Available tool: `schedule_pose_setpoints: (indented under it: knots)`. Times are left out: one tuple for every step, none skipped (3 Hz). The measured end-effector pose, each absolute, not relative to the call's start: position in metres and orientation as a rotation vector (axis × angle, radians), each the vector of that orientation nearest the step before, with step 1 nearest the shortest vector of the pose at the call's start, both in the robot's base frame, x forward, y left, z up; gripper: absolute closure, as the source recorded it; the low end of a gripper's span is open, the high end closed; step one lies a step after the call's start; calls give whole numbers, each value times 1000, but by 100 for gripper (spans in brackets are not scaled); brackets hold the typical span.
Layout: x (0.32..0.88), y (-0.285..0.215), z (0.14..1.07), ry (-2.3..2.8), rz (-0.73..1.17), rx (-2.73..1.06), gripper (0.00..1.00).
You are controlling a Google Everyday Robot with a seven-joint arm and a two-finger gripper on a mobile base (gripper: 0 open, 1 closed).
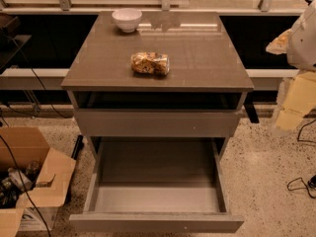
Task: Place orange can into middle drawer
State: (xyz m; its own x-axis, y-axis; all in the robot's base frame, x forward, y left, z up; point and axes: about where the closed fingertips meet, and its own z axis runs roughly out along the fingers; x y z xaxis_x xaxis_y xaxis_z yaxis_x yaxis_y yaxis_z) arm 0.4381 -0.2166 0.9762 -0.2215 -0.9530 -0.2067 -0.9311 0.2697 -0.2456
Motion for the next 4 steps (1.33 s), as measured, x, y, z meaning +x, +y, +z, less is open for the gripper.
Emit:
schedule_pose_setpoints:
  knots:
    - [438,-217,976,2232,-98,-1725,0]
    - [464,-197,973,2168,-77,-1689,0]
    - [526,-147,967,2049,-43,-1671,0]
    - [574,-106,964,1977,-6,-1685,0]
